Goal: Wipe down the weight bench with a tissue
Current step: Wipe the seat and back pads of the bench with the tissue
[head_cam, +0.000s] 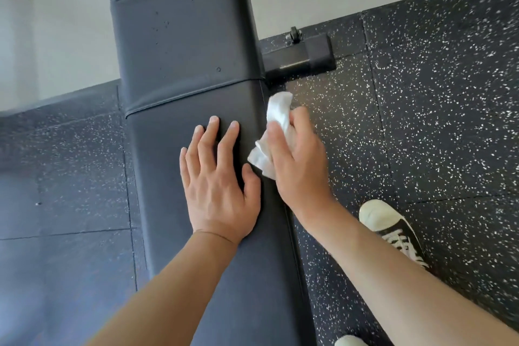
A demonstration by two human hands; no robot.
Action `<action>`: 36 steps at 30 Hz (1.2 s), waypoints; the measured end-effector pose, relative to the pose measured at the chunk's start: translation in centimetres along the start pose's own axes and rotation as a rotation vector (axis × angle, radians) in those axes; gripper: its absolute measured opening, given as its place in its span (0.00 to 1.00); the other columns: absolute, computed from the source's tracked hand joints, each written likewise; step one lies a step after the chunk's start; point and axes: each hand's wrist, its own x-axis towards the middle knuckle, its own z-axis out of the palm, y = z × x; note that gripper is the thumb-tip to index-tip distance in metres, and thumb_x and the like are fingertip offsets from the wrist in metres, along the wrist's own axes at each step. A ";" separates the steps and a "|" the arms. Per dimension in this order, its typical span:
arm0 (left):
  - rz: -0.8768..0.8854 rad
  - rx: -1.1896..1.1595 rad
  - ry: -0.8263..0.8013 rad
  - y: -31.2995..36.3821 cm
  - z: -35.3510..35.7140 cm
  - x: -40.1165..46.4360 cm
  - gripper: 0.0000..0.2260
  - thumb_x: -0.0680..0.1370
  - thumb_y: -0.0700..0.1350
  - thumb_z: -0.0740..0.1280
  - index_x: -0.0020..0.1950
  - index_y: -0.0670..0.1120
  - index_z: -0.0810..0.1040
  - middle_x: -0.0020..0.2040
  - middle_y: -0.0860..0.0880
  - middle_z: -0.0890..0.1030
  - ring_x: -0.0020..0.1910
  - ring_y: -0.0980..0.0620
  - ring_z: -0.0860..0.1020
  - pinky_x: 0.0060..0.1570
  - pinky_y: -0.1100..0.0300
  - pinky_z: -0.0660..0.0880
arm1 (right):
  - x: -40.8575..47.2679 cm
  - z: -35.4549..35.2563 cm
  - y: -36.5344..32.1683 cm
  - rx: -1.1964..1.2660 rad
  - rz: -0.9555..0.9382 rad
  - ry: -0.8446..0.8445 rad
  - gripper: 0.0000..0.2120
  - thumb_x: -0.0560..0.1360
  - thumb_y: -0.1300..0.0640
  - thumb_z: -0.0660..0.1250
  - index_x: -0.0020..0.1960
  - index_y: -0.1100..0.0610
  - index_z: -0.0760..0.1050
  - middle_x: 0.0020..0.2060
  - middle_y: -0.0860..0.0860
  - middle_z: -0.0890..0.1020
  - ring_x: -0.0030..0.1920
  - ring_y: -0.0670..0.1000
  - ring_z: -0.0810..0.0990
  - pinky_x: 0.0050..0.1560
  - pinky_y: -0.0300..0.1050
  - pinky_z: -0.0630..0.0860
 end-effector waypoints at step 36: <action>-0.009 0.000 -0.016 0.0 -0.1 0.2 0.29 0.77 0.50 0.60 0.79 0.50 0.68 0.81 0.47 0.64 0.81 0.42 0.59 0.77 0.37 0.56 | 8.9 3.5 -3.1 -0.037 0.060 0.070 0.06 0.82 0.47 0.60 0.52 0.49 0.68 0.37 0.43 0.76 0.39 0.50 0.76 0.40 0.47 0.69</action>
